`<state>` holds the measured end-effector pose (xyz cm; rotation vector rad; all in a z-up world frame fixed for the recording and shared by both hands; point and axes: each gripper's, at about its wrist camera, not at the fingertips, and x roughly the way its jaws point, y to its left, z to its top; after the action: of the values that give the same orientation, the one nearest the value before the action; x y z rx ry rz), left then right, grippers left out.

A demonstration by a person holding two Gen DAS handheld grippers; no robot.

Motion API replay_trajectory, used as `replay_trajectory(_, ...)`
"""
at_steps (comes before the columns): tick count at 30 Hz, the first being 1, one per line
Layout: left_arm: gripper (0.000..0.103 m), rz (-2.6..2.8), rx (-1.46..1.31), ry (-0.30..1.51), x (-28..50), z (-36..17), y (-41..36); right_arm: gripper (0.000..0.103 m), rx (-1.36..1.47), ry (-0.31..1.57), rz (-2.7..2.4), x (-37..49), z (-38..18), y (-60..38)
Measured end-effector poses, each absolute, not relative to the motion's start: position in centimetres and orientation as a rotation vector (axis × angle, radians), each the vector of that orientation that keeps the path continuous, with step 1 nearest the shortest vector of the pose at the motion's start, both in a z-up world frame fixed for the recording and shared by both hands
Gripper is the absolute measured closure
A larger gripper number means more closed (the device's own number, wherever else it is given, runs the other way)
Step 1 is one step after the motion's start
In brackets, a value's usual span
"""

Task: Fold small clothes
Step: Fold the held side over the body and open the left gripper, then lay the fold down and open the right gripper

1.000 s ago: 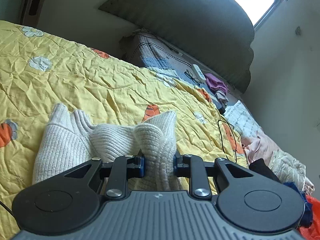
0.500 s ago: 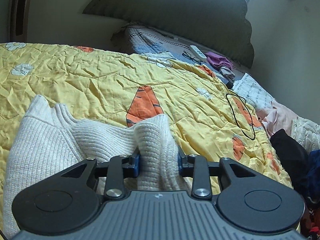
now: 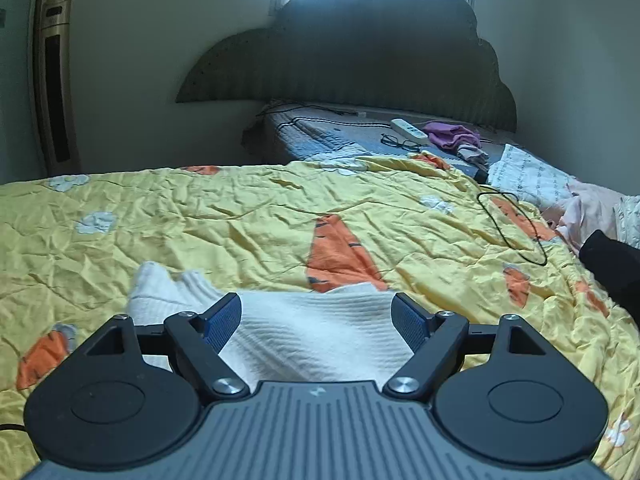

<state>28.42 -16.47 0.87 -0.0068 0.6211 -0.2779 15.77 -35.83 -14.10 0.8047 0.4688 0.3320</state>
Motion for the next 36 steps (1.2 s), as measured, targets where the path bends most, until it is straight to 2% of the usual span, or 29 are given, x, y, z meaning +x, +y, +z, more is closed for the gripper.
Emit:
replay_trajectory(2,0.021,-0.233,0.021,0.601,26.9,0.4,-15.0,0.051,0.848,0.463,0.343,15.9,-14.6,-36.2)
replay_trajectory(5,0.02,-0.218,0.043,0.571,24.2,-0.6,-12.6,0.076,0.826,0.45,0.326,15.7,-14.6,-35.8)
replay_trajectory(9,0.018,-0.18,0.065,0.568,21.9,-2.4,-10.3,0.077,0.832,0.459,0.311,15.4,-14.6,-35.6)
replay_trajectory(10,0.017,-0.171,0.057,0.574,21.6,-2.8,-9.8,0.075,0.842,0.462,0.31,15.4,-14.7,-35.7)
replay_trajectory(12,0.015,-0.166,0.032,0.584,21.2,-3.4,-9.0,0.062,0.862,0.464,0.312,15.2,-14.7,-36.0)
replay_trajectory(16,0.011,-0.168,-0.002,0.576,20.4,-4.0,-8.0,0.049,0.848,0.448,0.289,13.6,-13.6,-36.7)
replay_trajectory(17,0.01,-0.168,-0.002,0.574,20.3,-4.1,-7.9,0.042,0.819,0.432,0.264,13.0,-12.9,-36.9)
replay_trajectory(22,0.01,-0.172,-0.008,0.576,20.4,-4.6,-8.2,0.036,0.607,0.33,0.141,11.7,-7.8,-36.8)
replay_trajectory(24,0.01,-0.172,-0.008,0.571,20.3,-4.7,-8.2,0.02,0.522,0.37,0.186,13.1,-6.3,-36.0)
replay_trajectory(30,0.008,-0.168,0.0,0.557,20.1,-5.1,-8.3,0.018,0.365,0.6,0.264,20.6,-6.4,-33.1)
replay_trajectory(32,0.008,-0.167,0.019,0.541,19.9,-5.2,-8.5,0.023,0.38,0.678,0.297,23.4,-7.2,-32.8)
replay_trajectory(34,0.008,-0.168,0.025,0.529,19.7,-5.3,-8.5,0.037,0.408,0.706,0.316,25.1,-7.7,-33.2)
replay_trajectory(36,0.008,-0.174,0.018,0.524,19.6,-5.4,-8.5,0.059,0.405,0.712,0.323,25.9,-7.7,-33.3)
